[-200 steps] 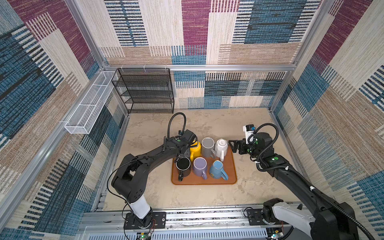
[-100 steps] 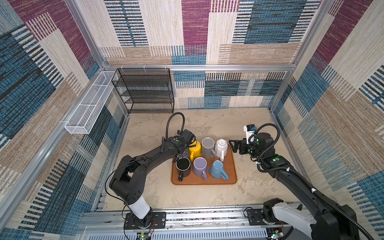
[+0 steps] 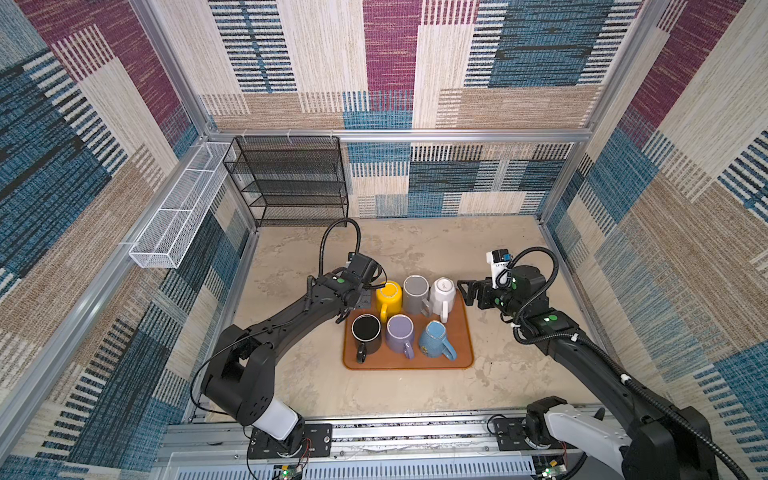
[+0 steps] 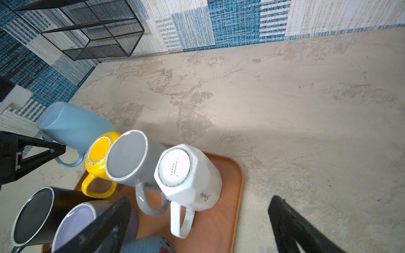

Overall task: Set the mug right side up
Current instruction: 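Grasp the light blue mug's handle with the left gripper and lift it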

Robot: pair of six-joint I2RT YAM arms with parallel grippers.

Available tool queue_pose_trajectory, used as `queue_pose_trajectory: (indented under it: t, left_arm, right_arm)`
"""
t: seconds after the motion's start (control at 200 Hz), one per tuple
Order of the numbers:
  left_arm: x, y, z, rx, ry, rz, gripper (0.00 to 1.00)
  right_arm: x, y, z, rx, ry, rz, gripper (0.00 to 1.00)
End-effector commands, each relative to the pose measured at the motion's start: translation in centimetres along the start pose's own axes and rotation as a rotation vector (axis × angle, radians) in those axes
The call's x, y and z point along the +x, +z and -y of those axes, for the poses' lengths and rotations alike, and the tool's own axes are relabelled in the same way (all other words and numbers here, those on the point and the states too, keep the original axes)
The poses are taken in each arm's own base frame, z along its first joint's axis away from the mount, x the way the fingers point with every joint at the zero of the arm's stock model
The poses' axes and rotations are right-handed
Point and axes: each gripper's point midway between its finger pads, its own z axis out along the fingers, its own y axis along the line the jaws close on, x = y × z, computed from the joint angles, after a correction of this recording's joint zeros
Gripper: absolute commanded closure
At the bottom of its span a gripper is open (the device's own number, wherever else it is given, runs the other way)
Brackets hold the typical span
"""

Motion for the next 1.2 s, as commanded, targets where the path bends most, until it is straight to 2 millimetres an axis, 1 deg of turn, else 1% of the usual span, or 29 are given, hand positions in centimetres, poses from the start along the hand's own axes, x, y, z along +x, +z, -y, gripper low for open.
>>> queue_pose_trajectory:
  t: [0.0, 0.301, 0.386, 0.561, 0.726, 0.817, 1.017, 1.197]
  left_arm:
    - [-1.3, -0.8, 0.4, 0.048, -0.018, 0.062, 1.0]
    - [-1.8, -2.8, 0.3, 0.146, -0.07, 0.11, 1.0]
    - [-1.8, -3.4, -0.1, 0.161, -0.084, 0.121, 1.0]
    - [-2.5, -5.2, -0.2, 0.242, -0.126, 0.171, 1.0]
    - [-3.4, -7.3, 0.1, 0.333, -0.16, 0.229, 1.0]
    - [-4.0, -8.5, 0.6, 0.401, -0.174, 0.263, 1.0]
    - [-5.2, -11.0, 1.8, 0.533, -0.186, 0.326, 1.0]
    - [-5.9, -13.1, 2.4, 0.639, -0.206, 0.374, 1.0]
  right_arm:
    - [-0.5, 0.1, -0.3, -0.014, 0.009, 0.027, 0.0]
    - [-0.5, 0.3, -0.8, -0.05, 0.025, 0.028, 0.0]
    - [-0.6, 0.3, -1.1, -0.065, 0.027, 0.03, 0.0]
    - [-0.8, 0.4, -1.9, -0.11, 0.034, 0.035, 0.0]
    - [-1.5, -0.1, -3.7, -0.197, 0.052, 0.053, 0.0]
    - [-1.9, -0.5, -4.8, -0.253, 0.065, 0.072, 0.01]
    - [-2.9, -1.7, -8.2, -0.406, 0.093, 0.124, 0.03]
    - [-3.2, -2.0, -11.3, -0.513, 0.104, 0.134, 0.03]
